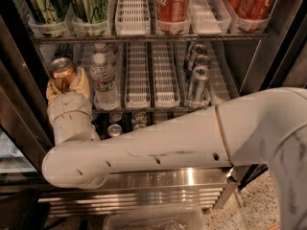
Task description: Pick orange can from middle shelf of fridge
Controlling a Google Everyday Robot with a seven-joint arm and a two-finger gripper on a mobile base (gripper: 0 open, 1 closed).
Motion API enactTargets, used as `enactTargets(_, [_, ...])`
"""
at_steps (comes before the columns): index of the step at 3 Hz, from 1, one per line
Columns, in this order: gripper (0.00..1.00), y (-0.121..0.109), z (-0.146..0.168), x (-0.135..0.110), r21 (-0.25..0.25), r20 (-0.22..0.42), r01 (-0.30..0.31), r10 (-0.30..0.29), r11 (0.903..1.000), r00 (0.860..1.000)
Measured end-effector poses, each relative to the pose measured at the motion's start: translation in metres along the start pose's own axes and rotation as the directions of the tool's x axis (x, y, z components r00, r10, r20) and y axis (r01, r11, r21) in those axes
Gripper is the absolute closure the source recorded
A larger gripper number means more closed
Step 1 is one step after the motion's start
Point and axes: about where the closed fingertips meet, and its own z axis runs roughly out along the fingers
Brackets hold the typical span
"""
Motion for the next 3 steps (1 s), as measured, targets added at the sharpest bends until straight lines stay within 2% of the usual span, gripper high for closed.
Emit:
enactTargets(1, [1.00,-0.008,-0.019,0.000,-0.005,-0.030,0.019,-0.019,0.9998,0.999])
enactTargets(2, [1.00,-0.014,-0.038,-0.001,-0.050,-0.061,0.030,-0.033,0.9983,0.998])
enactTargets(3, [1.00,-0.034,-0.051,-0.010,-0.100,-0.085,0.029,-0.038,0.9946,0.996])
